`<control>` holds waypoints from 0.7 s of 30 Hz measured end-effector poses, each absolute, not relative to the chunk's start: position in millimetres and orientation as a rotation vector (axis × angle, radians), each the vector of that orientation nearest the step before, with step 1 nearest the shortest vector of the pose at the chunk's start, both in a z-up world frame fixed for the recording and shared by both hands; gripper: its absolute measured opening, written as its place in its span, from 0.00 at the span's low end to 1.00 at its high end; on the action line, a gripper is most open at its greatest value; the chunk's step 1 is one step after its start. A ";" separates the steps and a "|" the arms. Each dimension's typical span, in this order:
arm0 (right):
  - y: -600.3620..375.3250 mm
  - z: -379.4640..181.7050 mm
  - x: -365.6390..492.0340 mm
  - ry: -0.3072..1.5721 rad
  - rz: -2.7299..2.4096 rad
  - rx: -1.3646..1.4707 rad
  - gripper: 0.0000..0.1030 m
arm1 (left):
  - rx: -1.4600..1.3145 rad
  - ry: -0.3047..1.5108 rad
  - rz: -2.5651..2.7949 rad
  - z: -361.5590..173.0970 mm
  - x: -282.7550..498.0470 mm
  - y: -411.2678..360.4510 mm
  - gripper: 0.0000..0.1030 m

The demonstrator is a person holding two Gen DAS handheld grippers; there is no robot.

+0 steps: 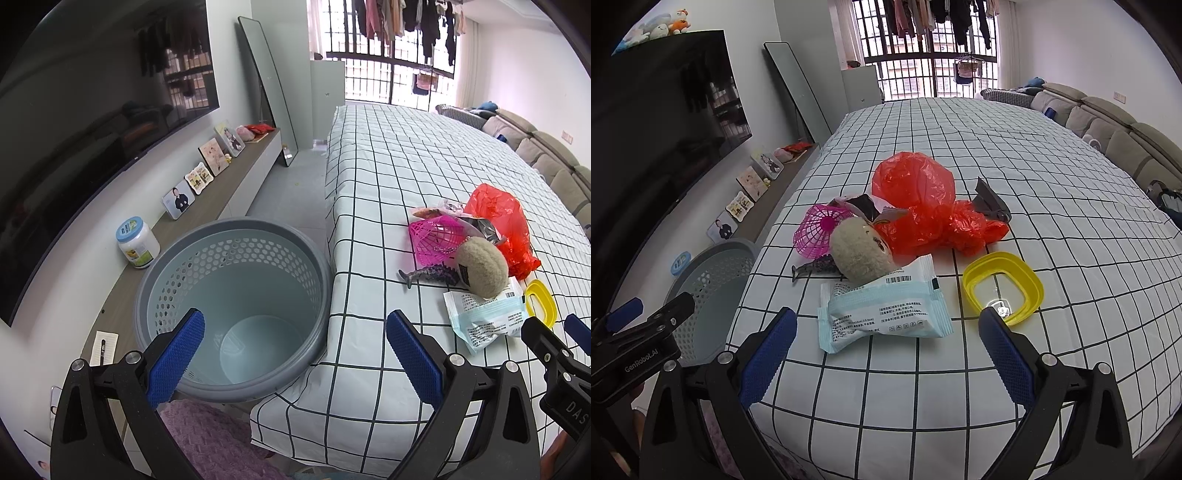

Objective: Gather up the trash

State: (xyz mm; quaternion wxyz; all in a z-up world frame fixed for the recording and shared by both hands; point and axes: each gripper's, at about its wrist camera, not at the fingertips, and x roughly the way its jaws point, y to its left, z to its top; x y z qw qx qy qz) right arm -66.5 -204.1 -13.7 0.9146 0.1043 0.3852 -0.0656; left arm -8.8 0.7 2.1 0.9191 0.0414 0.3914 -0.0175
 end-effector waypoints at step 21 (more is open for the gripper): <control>-284.1 -23.2 -76.5 0.848 -0.180 0.238 0.92 | 0.102 0.864 -0.117 -14.3 4.4 -41.5 0.94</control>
